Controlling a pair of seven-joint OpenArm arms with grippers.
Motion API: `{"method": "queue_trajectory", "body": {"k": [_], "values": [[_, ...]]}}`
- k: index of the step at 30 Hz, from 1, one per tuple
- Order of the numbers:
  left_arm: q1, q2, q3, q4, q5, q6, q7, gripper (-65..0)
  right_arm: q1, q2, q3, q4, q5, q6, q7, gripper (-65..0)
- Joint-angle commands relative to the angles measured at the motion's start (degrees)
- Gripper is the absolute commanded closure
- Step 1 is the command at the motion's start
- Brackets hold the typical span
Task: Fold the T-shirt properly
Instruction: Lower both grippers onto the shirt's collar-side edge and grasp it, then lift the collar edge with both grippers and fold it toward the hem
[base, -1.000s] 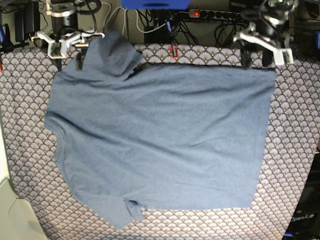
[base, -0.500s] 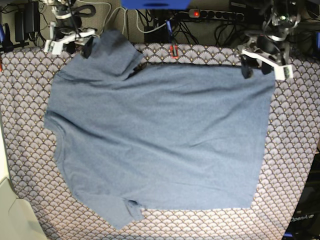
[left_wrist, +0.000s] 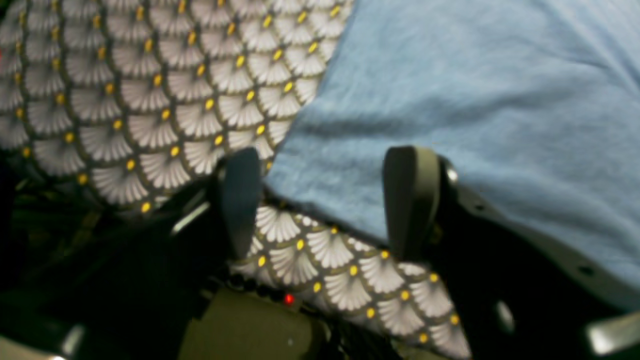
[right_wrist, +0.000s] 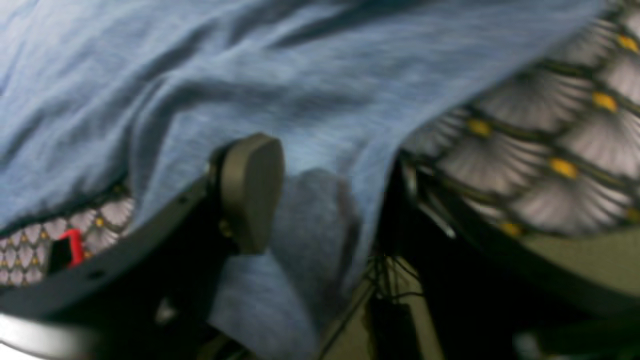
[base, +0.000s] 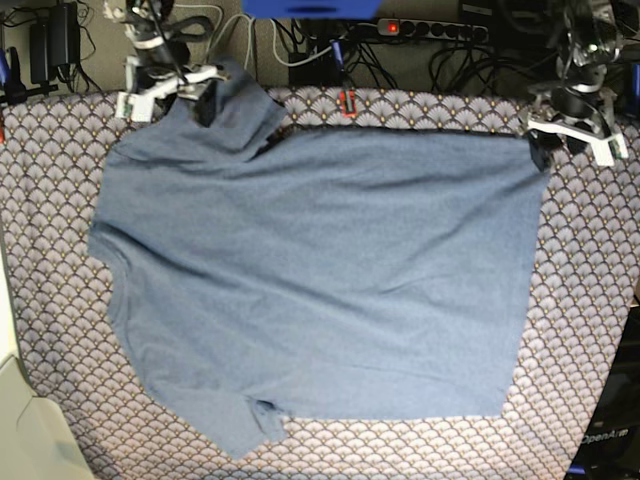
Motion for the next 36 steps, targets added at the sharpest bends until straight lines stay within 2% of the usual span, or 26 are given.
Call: {"method": "queue_trajectory", "body": {"k": [1, 7, 20, 21, 23, 27, 28, 31, 36], "values": [[-0.8, -0.6, -0.1, -0.7, 0.0, -0.1, -0.9, -38.6, -0.4, 0.3, 0.0, -0.2, 0.5, 0.1, -0.4, -25.2], [-3.0, 1.8, -0.4, -6.1, 0.0, -0.2, -0.9, -38.5, 1.4, 0.3, -0.1, -4.5, 0.5, 0.1, -0.4, -0.8], [-8.8, 1.8, -0.4, -16.9, 0.0, -0.2, -1.1, -38.3, 1.6, 0.8, 0.0, -7.1, 0.5, 0.1, -0.4, 0.0], [-9.0, 1.9, -0.3, -17.3, 0.0, -0.2, -1.1, -36.9, 1.5, 1.2, 0.1, -7.1, 0.5, 0.1, -0.4, 0.0], [-9.2, 1.9, 0.0, -17.6, -0.1, -0.2, -1.1, -29.5, 1.4, 1.9, 0.0, -7.1, 0.5, 0.1, -0.4, 0.0], [-9.2, 1.9, 0.0, -17.3, -0.1, -0.2, -1.0, -4.3, 1.3, 2.5, 0.1, -6.6, 0.5, 0.1, -0.4, 0.0], [-9.2, 1.9, 0.0, -17.2, -0.1, -0.2, -0.9, 0.0, 1.3, 3.0, 0.0, -6.6, 0.6, 0.1, -0.4, 0.0], [-8.9, 1.9, 0.0, -17.1, -0.1, -0.2, -0.9, -2.1, 1.3, 3.0, 0.0, -6.5, 0.6, 0.1, -0.3, 0.0], [-7.9, 1.9, 0.0, -13.5, -0.2, -0.2, -0.9, -0.6, 1.3, 3.2, 0.0, -4.3, 0.6, 0.1, -0.1, 0.0]]}}
